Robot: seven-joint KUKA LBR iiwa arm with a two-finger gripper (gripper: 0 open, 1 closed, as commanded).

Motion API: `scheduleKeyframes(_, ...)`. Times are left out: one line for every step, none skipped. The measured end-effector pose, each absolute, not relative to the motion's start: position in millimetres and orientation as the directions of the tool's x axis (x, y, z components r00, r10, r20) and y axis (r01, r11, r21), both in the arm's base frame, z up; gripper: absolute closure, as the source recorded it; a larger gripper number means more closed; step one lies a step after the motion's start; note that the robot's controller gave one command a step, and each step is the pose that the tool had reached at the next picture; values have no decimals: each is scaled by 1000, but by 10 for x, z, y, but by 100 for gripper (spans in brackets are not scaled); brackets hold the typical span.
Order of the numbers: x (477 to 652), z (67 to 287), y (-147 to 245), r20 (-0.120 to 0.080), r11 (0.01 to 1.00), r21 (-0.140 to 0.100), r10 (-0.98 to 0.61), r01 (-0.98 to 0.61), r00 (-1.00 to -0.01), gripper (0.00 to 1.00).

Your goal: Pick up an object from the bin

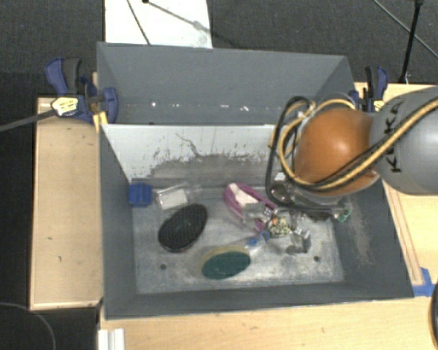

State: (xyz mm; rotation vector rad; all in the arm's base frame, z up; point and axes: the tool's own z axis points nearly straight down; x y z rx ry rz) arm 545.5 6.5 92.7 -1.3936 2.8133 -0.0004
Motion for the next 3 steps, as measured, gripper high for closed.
scheduleKeyframes(5888,745,113,0,588,1,-809,-809,-588,0)
scheduleKeyframes(5884,755,103,1,593,0,-805,-805,-593,100)
scheduleKeyframes(5641,2310,11,-7,599,-8,-801,-800,-599,100)
